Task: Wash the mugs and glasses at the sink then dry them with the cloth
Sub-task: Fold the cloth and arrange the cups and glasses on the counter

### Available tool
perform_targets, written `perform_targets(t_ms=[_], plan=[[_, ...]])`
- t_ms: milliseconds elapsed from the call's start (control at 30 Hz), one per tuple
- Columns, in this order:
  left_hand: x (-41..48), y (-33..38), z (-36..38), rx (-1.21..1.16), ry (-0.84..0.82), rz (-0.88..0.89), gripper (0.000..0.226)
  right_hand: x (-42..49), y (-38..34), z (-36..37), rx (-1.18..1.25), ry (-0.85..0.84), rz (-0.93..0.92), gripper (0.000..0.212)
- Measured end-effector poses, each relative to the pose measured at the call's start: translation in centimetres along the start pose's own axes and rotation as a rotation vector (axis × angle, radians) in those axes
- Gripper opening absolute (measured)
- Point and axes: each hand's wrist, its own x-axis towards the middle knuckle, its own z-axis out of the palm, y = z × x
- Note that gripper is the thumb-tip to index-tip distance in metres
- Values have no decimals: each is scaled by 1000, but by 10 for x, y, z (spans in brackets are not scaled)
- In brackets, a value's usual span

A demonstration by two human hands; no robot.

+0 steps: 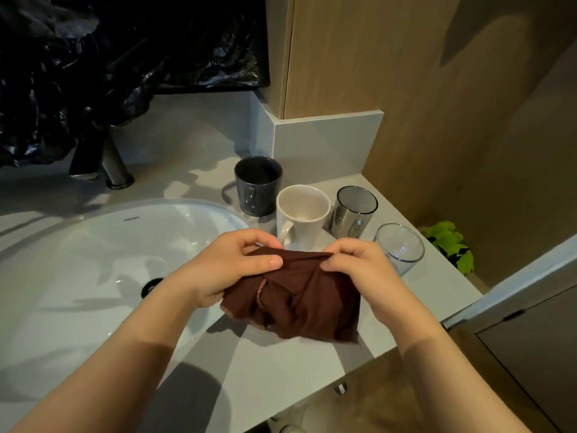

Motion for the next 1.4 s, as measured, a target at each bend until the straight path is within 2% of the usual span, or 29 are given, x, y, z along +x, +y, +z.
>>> perform_targets(t_ms=[33, 67, 133, 167, 200, 267, 300, 367, 467, 533, 600, 667, 733, 800, 833, 900, 967, 1000, 1033, 1133, 1267, 1333, 1400], plan=[[2, -1, 1, 45, -22, -16, 21, 1, 1, -1, -135, 93, -21, 6], [6, -5, 3, 205, -10, -9, 22, 2, 4, 2, -399, 227, -54, 7], [14, -17, 8, 647, 102, 52, 20, 0, 20, 12, -898, 427, -234, 28], [16, -24, 10, 763, 206, 94, 19, 1, 33, 19, -1007, 399, -345, 34], [18, -28, 11, 780, 306, 119, 17, 1, 45, 25, -1074, 286, -423, 37], [22, -37, 10, 717, 430, 128, 13, 5, 69, 34, -1197, -37, -449, 43], [25, -40, 9, 708, 449, 112, 11, 8, 78, 35, -1223, -145, -419, 45], [30, -45, 5, 703, 442, 79, 11, 10, 85, 32, -1252, -184, -322, 49], [34, -52, 0, 720, 451, 48, 11, 18, 79, 29, -1257, 7, -140, 65], [34, -59, -1, 779, 450, 34, 14, 31, 76, 34, -1185, 77, -17, 61], [32, -64, -2, 823, 445, 29, 18, 42, 72, 41, -1136, 111, 39, 65], [31, -67, -5, 828, 452, 18, 18, 40, 70, 45, -1142, 47, 13, 73], [29, -69, -8, 805, 456, 11, 15, 24, 76, 45, -1209, -55, -129, 76], [26, -69, -10, 778, 455, 14, 12, 7, 77, 44, -1254, -113, -297, 68], [23, -69, -12, 766, 456, 16, 13, 6, 80, 44, -1235, -81, -345, 63], [15, -69, -15, 749, 455, 5, 17, 13, 74, 46, -1173, -73, -229, 72], [5, -70, -22, 722, 464, -5, 20, 19, 69, 55, -1137, 19, -98, 84], [1, -69, -26, 710, 473, -11, 21, 18, 68, 62, -1137, 42, -84, 83], [-5, -69, -32, 699, 491, -20, 22, 13, 67, 74, -1168, 46, -117, 76], [-22, -70, -47, 687, 515, -29, 26, -13, 68, 109, -1166, -94, -263, 52], [-50, -74, -58, 644, 552, -31, 26, -36, 56, 128, -1057, -393, -463, 57], [-65, -76, -62, 674, 573, -1, 26, -34, 61, 118, -966, -383, -495, 60], [-76, -80, -60, 710, 516, 57, 20, -30, 69, 106, -1076, -268, -504, 59]])
